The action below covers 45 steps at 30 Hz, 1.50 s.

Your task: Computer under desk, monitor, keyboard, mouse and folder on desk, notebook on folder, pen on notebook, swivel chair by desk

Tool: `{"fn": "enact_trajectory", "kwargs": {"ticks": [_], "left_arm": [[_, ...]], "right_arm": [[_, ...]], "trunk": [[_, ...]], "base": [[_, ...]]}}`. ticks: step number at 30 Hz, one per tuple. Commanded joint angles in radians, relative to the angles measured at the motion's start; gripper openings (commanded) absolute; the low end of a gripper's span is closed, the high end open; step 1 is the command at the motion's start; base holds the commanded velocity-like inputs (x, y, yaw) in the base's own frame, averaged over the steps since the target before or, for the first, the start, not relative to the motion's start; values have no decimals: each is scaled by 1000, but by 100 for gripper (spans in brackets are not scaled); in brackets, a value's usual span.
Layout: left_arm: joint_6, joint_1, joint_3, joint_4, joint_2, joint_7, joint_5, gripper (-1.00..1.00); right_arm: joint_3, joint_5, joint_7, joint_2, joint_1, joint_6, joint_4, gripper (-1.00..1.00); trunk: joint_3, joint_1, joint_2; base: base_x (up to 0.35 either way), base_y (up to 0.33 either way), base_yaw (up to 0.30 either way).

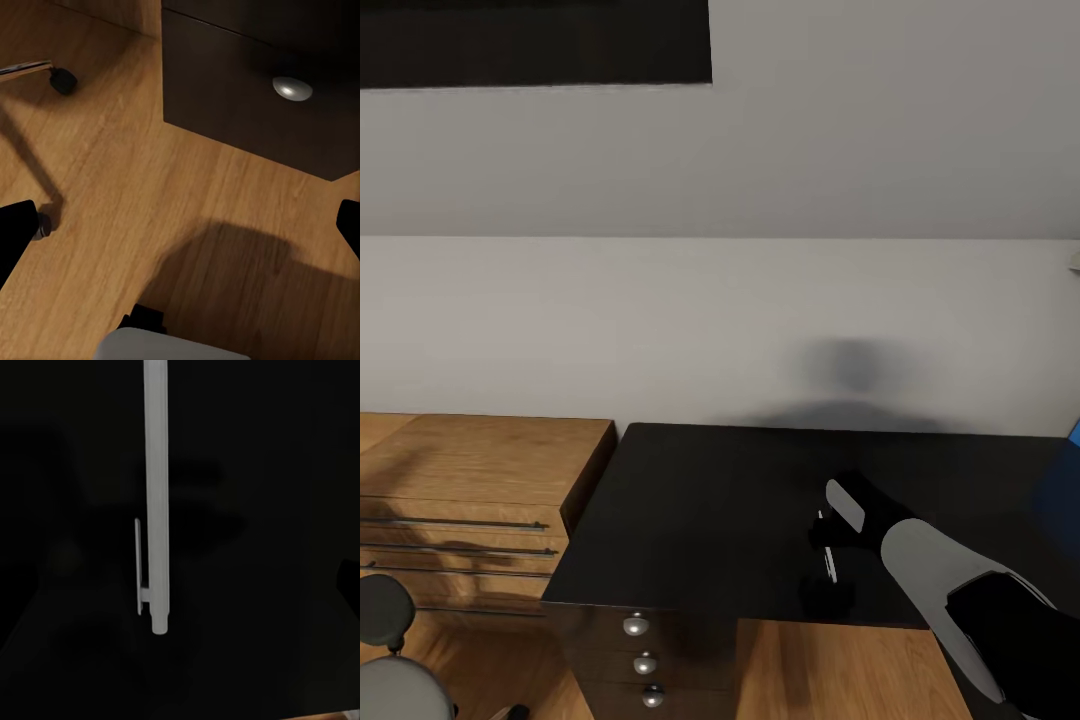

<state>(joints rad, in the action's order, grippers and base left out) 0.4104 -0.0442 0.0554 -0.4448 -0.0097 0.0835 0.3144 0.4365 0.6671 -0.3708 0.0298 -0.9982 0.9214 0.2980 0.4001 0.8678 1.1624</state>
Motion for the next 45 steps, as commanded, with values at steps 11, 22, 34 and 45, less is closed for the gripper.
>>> {"fn": "enact_trajectory", "kwargs": {"ticks": [11,22,34,45], "left_arm": [[1,0,6,-2,0,9,2,100],[1,0,6,-2,-1,9,2,100],[2,0,6,-3,-1,9,3,100],[2,0,6,-3,-1,10,3,100]], "right_arm": [[8,10,13,1,0,6,1,100],[8,9,19,1,0,7,1,100],[8,9,21,1,0,7,1,100],[7,9,21,1,0,7,0,100]], "trunk": [[1,0,1],[7,8,15],[29,35,64],[29,35,64]], "base": [[0,0,0],[0,0,0],[0,0,0],[0,0,0]]}}
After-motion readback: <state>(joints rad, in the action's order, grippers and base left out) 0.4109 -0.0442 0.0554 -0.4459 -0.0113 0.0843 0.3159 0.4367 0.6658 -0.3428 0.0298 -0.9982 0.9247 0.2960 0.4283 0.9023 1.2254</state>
